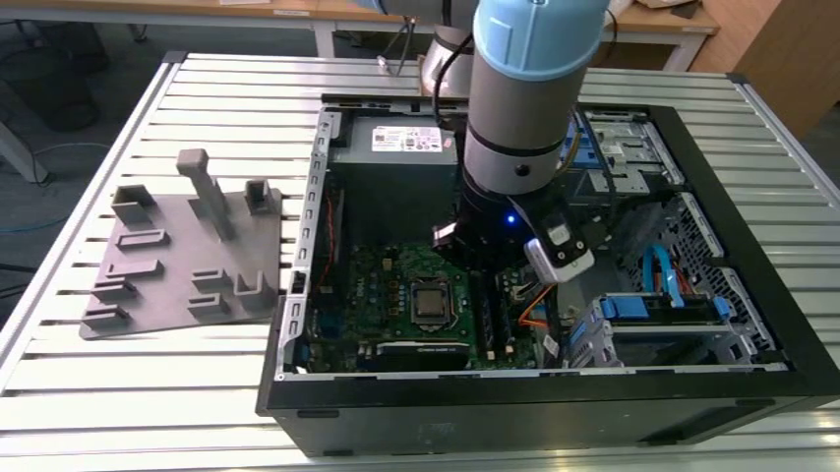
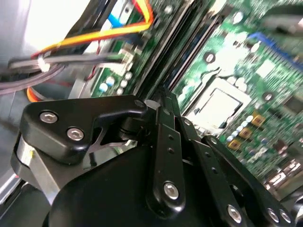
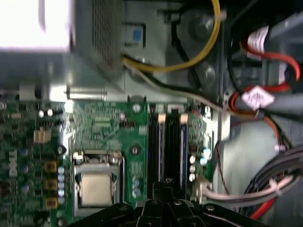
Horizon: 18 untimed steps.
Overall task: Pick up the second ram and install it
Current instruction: 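Press down the second ram until it locks into place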
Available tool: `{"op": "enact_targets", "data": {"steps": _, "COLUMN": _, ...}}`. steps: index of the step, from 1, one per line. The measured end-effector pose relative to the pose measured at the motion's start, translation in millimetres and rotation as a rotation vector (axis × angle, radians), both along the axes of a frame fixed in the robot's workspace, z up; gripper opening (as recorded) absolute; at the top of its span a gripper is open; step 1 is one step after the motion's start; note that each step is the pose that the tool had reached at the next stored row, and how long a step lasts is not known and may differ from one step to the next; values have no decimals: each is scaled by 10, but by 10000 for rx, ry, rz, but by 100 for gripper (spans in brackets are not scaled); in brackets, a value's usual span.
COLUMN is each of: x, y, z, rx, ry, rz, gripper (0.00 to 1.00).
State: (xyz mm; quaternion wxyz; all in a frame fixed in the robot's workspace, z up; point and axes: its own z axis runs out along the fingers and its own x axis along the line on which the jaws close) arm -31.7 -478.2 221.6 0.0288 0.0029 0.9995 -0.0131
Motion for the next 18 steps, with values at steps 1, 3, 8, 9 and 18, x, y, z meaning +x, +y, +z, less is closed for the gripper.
{"op": "enact_targets", "data": {"steps": 1, "x": 0, "y": -34, "z": -5, "rx": -16, "ry": 1, "rz": 0, "gripper": 11}}
{"op": "enact_targets", "data": {"steps": 3, "x": 0, "y": -90, "z": -17, "rx": -55, "ry": 4, "rz": 0, "gripper": 11}}
{"op": "enact_targets", "data": {"steps": 8, "x": 0, "y": -108, "z": -41, "rx": -66, "ry": 7, "rz": 0, "gripper": 11}}
{"op": "enact_targets", "data": {"steps": 9, "x": -1, "y": -109, "z": -50, "rx": -64, "ry": 8, "rz": -1, "gripper": 11}}
{"op": "enact_targets", "data": {"steps": 18, "x": 0, "y": -113, "z": 110, "rx": -57, "ry": 8, "rz": -1, "gripper": 11}}
